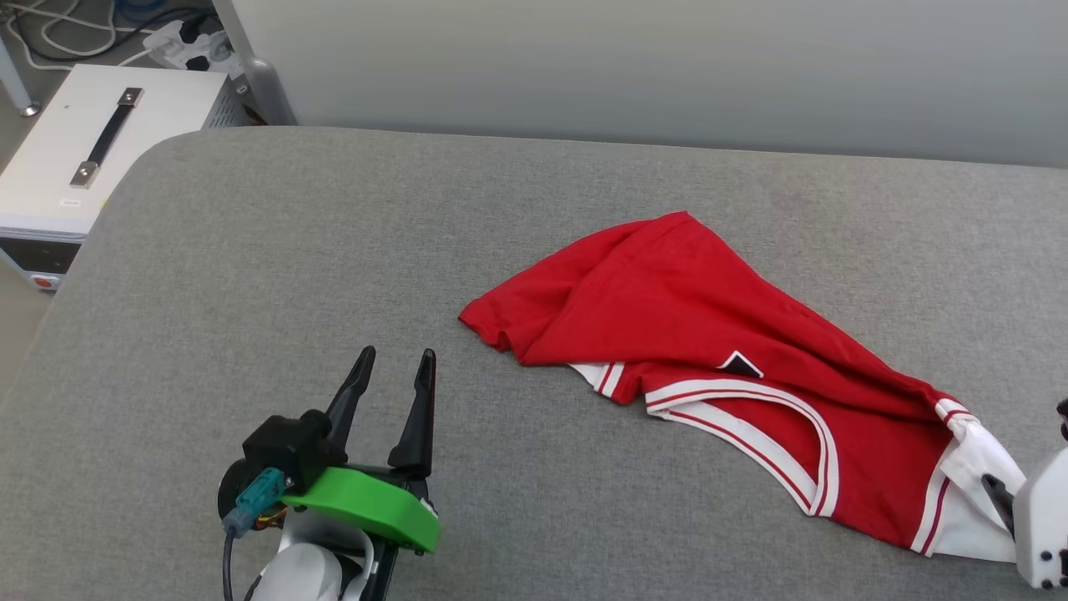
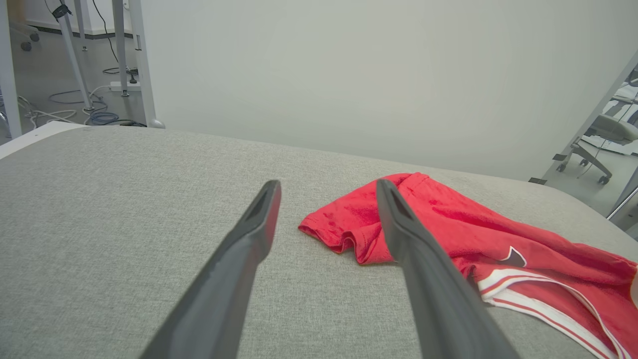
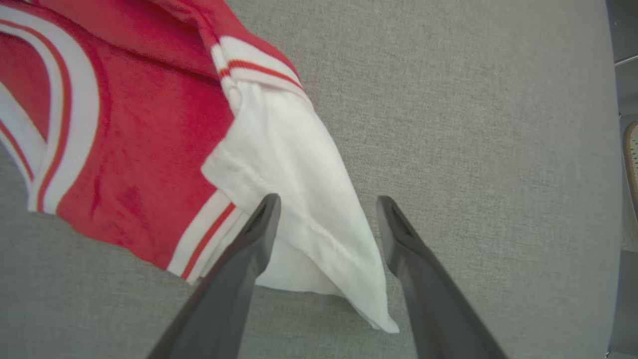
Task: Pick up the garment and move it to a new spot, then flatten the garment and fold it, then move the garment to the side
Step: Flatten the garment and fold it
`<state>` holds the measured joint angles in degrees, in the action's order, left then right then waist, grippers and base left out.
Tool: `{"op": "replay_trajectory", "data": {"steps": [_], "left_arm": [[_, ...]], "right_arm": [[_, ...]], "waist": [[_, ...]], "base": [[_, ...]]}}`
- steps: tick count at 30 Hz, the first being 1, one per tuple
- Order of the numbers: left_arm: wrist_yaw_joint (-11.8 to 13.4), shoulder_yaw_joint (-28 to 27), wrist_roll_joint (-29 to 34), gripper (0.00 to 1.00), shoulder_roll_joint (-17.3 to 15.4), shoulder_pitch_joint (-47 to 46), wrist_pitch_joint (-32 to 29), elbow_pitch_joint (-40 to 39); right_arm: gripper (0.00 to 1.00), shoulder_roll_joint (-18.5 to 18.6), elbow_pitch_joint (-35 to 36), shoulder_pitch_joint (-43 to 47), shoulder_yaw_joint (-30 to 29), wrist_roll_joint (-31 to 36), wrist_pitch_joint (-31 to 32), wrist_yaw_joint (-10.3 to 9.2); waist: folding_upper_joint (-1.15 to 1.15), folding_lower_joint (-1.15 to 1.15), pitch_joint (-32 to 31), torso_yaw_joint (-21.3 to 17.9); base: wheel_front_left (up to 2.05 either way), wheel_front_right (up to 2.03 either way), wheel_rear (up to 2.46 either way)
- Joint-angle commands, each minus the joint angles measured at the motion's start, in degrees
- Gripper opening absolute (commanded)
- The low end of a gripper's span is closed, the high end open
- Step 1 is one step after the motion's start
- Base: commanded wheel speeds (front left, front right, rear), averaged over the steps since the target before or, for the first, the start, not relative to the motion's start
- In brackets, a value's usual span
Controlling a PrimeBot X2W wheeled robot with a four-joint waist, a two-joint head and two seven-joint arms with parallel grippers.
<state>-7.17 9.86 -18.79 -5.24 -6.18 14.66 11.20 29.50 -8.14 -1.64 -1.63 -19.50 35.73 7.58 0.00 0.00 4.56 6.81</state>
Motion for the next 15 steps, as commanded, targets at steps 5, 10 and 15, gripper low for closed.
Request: {"op": "replay_trajectory", "data": {"steps": [5, 10, 15], "left_arm": [[-0.3, 0.9, -0.4, 1.00, -0.3, 0.4, 0.3, 0.5], [-0.3, 2.4, -0.9, 1.00, -0.3, -0.7, 0.3, 0.5], [-0.3, 3.9, -1.2, 1.00, -0.3, -1.7, 0.3, 0.7]], "right_arm": [[1.00, -3.1, 5.0, -3.9, 1.0, -1.7, -6.2, -0.09], [1.00, -6.3, 9.3, -5.8, 1.9, -2.9, -17.0, -0.09], [1.00, -9.9, 9.7, -6.0, 2.0, -2.5, -29.0, -0.09]], "waist": [[0.00, 0.00, -0.2, 0.6], [0.00, 0.00, 0.1, 0.3], [0.00, 0.00, 0.5, -0.6]], "base": [[0.00, 0.00, 0.00], [0.00, 0.00, 0.00], [0.00, 0.00, 0.00]]}}
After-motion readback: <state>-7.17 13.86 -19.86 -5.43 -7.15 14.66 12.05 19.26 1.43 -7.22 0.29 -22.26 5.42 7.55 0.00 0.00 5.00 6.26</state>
